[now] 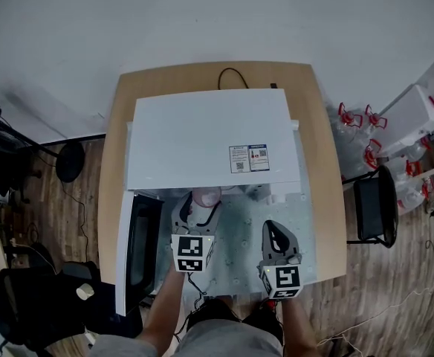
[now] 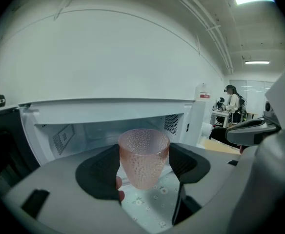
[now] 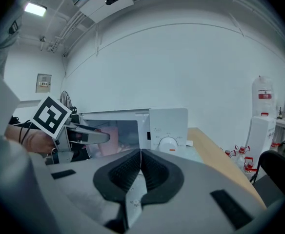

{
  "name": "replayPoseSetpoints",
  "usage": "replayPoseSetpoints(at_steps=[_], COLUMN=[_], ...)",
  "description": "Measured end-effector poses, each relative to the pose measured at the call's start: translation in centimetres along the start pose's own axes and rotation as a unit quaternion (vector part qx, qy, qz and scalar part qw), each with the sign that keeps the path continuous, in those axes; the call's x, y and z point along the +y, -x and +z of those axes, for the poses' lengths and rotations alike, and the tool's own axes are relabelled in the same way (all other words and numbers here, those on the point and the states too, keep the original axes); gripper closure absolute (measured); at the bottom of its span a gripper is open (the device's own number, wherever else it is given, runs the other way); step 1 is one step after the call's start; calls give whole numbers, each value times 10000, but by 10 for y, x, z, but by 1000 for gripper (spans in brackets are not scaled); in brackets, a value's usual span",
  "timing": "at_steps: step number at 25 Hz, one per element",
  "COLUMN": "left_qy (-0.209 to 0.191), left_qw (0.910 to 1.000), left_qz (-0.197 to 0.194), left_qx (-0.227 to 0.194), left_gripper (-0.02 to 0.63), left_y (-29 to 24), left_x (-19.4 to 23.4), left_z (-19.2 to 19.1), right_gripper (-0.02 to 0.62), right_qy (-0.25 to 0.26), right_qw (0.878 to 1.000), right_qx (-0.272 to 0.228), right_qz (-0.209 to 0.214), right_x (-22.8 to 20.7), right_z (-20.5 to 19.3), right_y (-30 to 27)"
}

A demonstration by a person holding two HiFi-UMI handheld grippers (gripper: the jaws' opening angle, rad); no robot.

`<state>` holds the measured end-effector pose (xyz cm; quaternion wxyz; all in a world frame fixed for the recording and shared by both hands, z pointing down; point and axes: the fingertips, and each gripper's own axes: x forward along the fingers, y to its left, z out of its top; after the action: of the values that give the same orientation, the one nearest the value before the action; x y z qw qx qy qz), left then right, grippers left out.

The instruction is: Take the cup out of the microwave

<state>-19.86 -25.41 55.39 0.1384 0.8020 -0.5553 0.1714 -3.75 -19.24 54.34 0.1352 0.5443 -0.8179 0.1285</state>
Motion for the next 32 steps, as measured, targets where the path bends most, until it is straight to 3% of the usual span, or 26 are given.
replayPoseSetpoints(at_steps=[14,32], left_qy=[-117,-434], left_qw=[9993,9913], left_qz=[-342,-1244], left_qx=[-64,-15], left_gripper=[273,273], left_y=[31,31], left_x=[-58,-166], left_z=[-10,-26], right_gripper=[575,575], right_qy=[-18,-266], right_qw=[9996,9951], right_qx=[-147,-136], right_qz=[-243,-940], right_x=[-18,-70], right_z=[-8,-36], right_y=[50,121])
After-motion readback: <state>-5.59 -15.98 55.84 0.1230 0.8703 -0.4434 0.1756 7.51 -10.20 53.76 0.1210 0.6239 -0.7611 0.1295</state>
